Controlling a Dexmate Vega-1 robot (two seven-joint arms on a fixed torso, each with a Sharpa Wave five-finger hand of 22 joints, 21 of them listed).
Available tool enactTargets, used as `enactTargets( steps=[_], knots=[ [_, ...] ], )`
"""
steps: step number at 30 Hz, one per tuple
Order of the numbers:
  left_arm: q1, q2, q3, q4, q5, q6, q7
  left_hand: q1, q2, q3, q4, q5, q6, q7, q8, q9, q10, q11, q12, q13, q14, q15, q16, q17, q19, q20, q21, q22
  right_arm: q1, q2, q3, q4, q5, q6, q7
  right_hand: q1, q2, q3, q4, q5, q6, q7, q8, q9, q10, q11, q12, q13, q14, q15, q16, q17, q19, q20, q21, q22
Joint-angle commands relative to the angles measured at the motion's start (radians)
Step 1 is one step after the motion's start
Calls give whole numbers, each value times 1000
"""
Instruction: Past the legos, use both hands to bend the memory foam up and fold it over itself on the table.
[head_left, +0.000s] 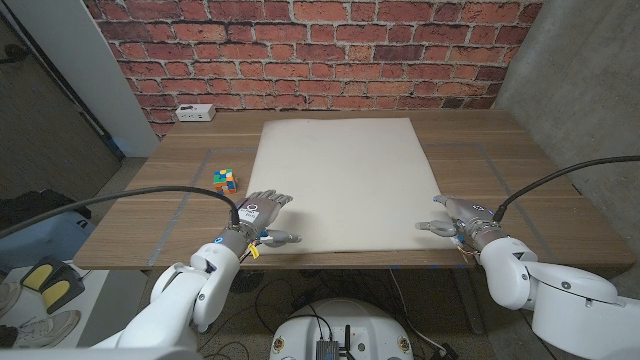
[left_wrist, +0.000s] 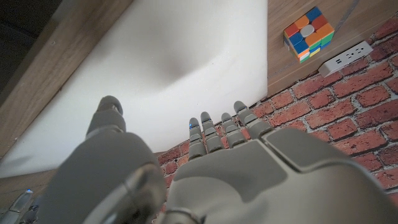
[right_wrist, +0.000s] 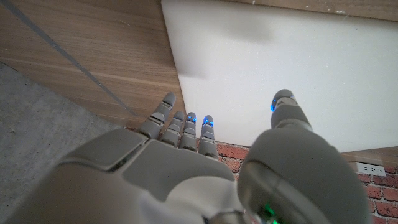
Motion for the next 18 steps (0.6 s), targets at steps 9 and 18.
enactTargets(
  steps=[9,18],
  knots=[
    [-9,-90,-28,24,132,-36,-233,45,4,-11,2,25,-35,8,-10,4,-48,4,-17,9,-47,-28,-8,1,-12,6,-13,2,132,14,-114,18,4,-45,53,7,-18,-10,3,15,-3,-1,8,5,-3,-3,6,3,-5,-5,-4,0,3,-6,-10,4],
    [-33,-140,-35,41,178,-75,-357,77,14,-9,2,36,-61,15,-15,4,-76,13,-24,11,-70,-17,-9,1,-15,11,-20,3,222,27,-218,16,-35,-107,86,47,-11,-5,4,30,-27,-12,3,6,-38,-13,-2,4,-24,-15,-9,0,-3,-10,-24,5]
  ],
)
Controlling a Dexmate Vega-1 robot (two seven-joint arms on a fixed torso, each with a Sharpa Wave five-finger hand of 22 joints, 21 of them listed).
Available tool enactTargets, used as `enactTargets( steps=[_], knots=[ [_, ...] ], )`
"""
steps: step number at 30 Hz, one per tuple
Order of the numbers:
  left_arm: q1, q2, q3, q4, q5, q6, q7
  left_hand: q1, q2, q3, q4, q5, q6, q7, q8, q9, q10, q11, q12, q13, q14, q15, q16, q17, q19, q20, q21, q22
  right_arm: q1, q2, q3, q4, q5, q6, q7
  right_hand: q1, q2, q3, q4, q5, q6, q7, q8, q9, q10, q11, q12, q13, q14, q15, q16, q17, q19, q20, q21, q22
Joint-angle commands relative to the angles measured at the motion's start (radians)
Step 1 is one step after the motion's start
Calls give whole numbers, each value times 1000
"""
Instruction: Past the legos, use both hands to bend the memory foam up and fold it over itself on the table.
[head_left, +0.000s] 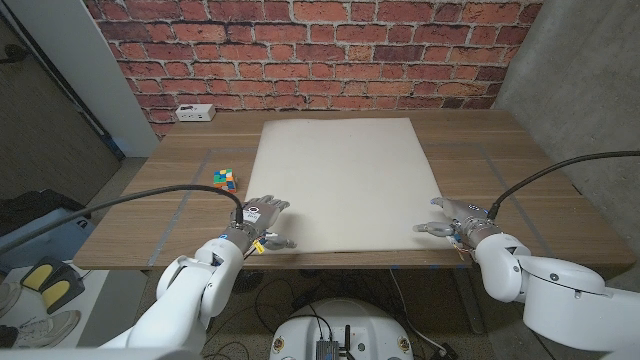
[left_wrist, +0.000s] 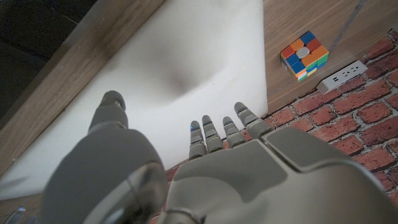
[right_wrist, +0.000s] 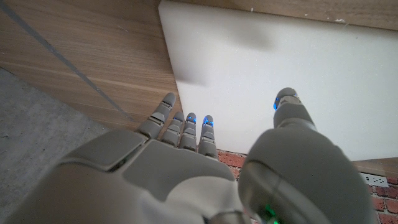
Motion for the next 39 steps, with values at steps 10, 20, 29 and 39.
enactTargets(
  steps=[10,20,29,39],
  knots=[
    [-22,-89,-37,39,57,-93,-175,45,2,-8,2,22,-62,7,-15,4,-44,9,-10,4,-42,-17,-2,1,-8,14,-13,3,173,25,-202,-8,-58,-118,50,80,-13,-9,-1,29,-65,-34,-7,7,-71,-32,-6,4,-45,-12,-9,0,-17,9,-32,6],
    [-18,-116,-41,53,94,-105,-219,57,2,-16,7,29,-99,8,-19,3,-67,5,-12,4,-59,-20,-1,0,-6,12,-16,3,208,9,-272,-26,-197,-118,193,139,-35,-18,-3,46,-95,-70,-4,7,-106,-78,-4,5,-69,-20,-8,1,-22,-6,-53,7],
    [-9,-128,-52,61,93,-135,-225,63,9,-17,11,32,-115,13,-19,3,-79,6,-13,4,-66,-19,0,0,-5,13,-17,4,118,117,-281,53,-827,-118,721,215,-38,-31,7,68,-200,-128,-13,8,-205,-108,-11,4,-128,-20,-12,2,-37,7,-87,8],
    [-11,-129,-60,66,89,-156,-217,76,22,-16,14,35,-136,21,-18,2,-95,15,-14,4,-76,-12,1,0,-3,18,-19,4,64,241,-271,182,-1330,-80,1138,256,-25,-36,13,77,-258,-153,-13,7,-255,-125,-8,3,-167,-14,-13,2,-51,8,-108,9]
  ],
)
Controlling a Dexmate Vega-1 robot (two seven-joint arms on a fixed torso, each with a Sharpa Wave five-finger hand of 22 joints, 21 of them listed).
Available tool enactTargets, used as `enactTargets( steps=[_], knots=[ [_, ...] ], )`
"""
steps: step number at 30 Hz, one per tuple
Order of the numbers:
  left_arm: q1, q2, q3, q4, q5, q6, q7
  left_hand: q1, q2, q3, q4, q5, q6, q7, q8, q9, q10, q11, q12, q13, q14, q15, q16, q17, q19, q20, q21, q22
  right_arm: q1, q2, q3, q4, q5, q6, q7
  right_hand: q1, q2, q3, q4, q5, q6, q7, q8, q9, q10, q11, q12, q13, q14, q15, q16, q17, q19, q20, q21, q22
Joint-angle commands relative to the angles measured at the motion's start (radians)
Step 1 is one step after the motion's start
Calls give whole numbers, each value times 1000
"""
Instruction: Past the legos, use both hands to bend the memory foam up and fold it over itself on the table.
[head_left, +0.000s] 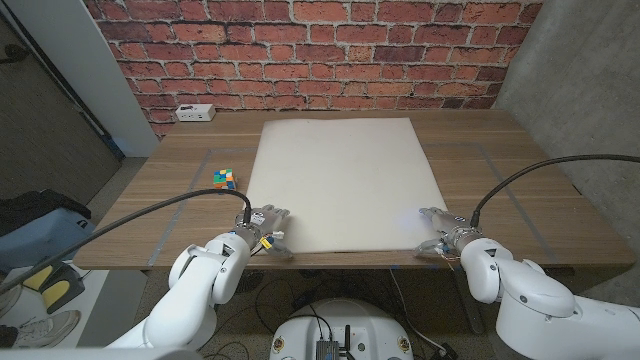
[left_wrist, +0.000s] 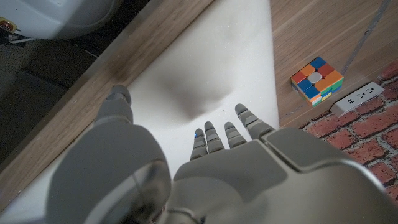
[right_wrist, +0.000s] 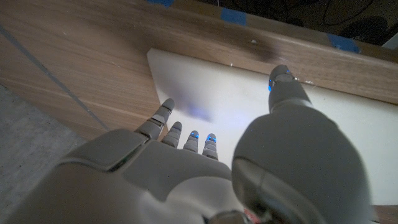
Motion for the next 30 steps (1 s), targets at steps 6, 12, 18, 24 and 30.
enactTargets(
  steps=[6,12,18,24,30],
  knots=[
    [1,-27,5,40,46,-14,12,45,60,21,10,4,-27,8,4,1,-7,-1,6,3,-1,-5,8,3,14,16,-3,5,-216,187,127,139,-874,117,494,49,44,1,12,8,51,-4,29,2,46,-30,28,2,47,-29,27,3,45,-3,-4,5],
    [14,-38,-12,49,26,-7,30,95,134,55,8,-15,-13,14,15,0,21,-4,22,3,35,-8,17,1,36,22,2,5,-294,248,212,172,-908,219,440,112,104,6,12,1,185,-14,60,0,164,-70,54,0,133,-63,48,4,112,-15,3,7],
    [37,-31,-39,35,-24,-4,66,104,147,59,8,-24,-7,8,17,0,28,-8,25,2,41,-17,17,1,42,15,3,5,-352,323,276,243,-904,320,296,240,187,12,0,-47,393,-37,89,0,342,-101,71,2,307,-153,112,25,205,-38,17,12],
    [54,-14,-67,16,-94,-5,99,97,147,55,12,-31,-8,7,16,0,28,-9,25,2,42,-20,16,1,44,9,3,5,-395,373,323,314,-846,409,63,395,240,-16,-3,-94,801,-9,139,-2,683,-87,124,15,563,-194,325,175,338,-76,88,30],
    [66,8,-88,-3,-164,-5,129,65,135,34,26,-51,-19,3,11,-1,20,-9,22,2,34,-23,10,1,45,2,1,6,-424,396,365,333,-767,462,-94,416,265,-39,32,-96,1059,35,181,2,918,-44,210,52,728,-191,480,327,381,-91,157,47]
  ],
)
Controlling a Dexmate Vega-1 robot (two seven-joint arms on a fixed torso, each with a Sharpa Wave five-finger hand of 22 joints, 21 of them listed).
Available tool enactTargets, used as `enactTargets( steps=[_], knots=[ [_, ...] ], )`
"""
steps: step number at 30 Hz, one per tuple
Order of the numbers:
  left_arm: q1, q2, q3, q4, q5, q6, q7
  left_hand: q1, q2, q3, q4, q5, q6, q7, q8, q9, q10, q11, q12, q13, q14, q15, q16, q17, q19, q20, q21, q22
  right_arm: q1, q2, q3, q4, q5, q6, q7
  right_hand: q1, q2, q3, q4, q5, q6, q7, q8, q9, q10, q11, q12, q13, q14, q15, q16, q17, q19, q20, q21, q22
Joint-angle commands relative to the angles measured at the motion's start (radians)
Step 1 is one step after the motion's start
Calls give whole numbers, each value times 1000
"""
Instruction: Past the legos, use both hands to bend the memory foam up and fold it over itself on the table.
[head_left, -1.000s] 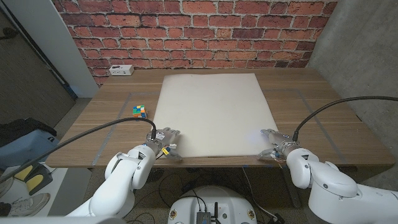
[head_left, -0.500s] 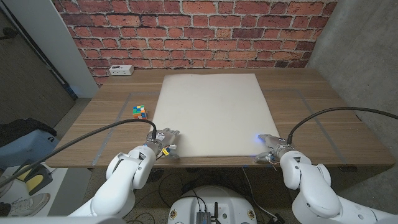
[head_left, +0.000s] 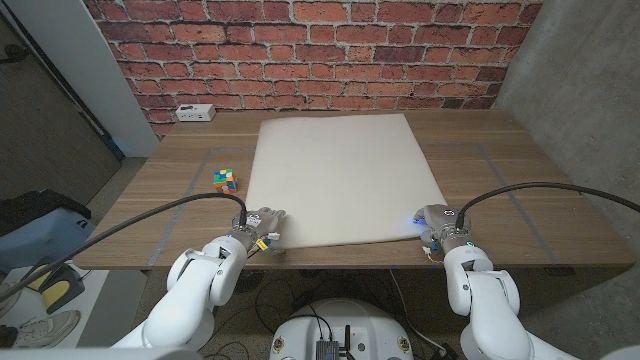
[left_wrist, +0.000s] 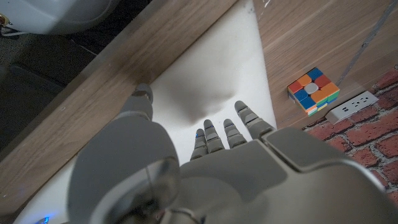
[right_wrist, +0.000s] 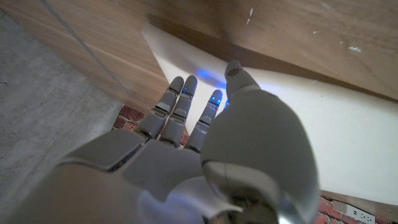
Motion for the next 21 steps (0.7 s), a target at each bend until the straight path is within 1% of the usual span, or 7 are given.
enactTargets(
  steps=[1,6,7,12,13,16,21],
  knots=[
    [29,34,-46,-33,-124,1,62,-35,-15,-15,17,-16,-6,-9,-2,2,-2,-3,2,2,-5,-26,-4,1,5,-9,0,6,-83,82,99,78,50,144,-330,-5,17,-11,25,-5,113,17,22,6,123,16,48,20,79,-177,64,66,22,-46,34,9],
    [37,56,-53,-43,-171,-5,112,-79,-50,-50,30,-31,-26,-9,-7,1,-18,-1,-3,2,-19,-26,-7,2,0,-14,-5,6,-93,95,115,80,92,163,-406,-17,20,-15,37,-1,132,20,22,9,160,22,67,31,111,-177,83,92,25,-56,48,12],
    [38,60,-53,-44,-177,-6,123,-87,-57,-56,32,-32,-29,-10,-7,0,-22,0,-4,2,-22,-26,-8,2,0,-13,-6,6,-94,96,116,77,98,164,-411,-25,21,-17,44,2,134,20,19,12,168,50,74,38,118,-175,87,103,20,-60,54,17],
    [36,80,-42,-43,-188,-2,162,-116,-86,-86,39,-32,-77,-11,-17,0,-49,6,-12,1,-44,-12,-11,3,-16,-3,-14,6,-96,109,117,67,113,156,-437,-40,33,-20,64,11,116,37,16,37,189,62,96,62,154,-171,125,152,16,-60,73,26],
    [35,83,-38,-42,-188,0,168,-120,-91,-90,39,-31,-84,-10,-17,0,-61,7,-15,1,-52,-10,-13,3,-22,-1,-17,6,-96,108,118,62,117,155,-438,-44,37,-18,72,16,107,39,17,53,215,68,119,79,153,-168,136,176,12,-58,81,30],
    [32,92,-24,-39,-178,7,187,-125,-105,-103,39,-26,-109,-12,-18,-1,-81,13,-20,1,-71,2,-14,3,-43,13,-25,6,-97,114,119,53,124,147,-444,-49,46,-7,89,25,85,45,20,88,231,66,154,115,165,-166,167,229,5,-56,96,36],
    [4,87,41,-18,-47,46,161,-119,-115,-112,33,-16,-126,-10,-13,-1,-106,20,-22,1,-79,34,-10,3,-71,58,-34,6,-116,119,148,27,192,164,-493,-49,46,9,105,34,73,53,32,132,242,66,199,164,173,-167,201,293,2,-45,115,43]
  ],
)
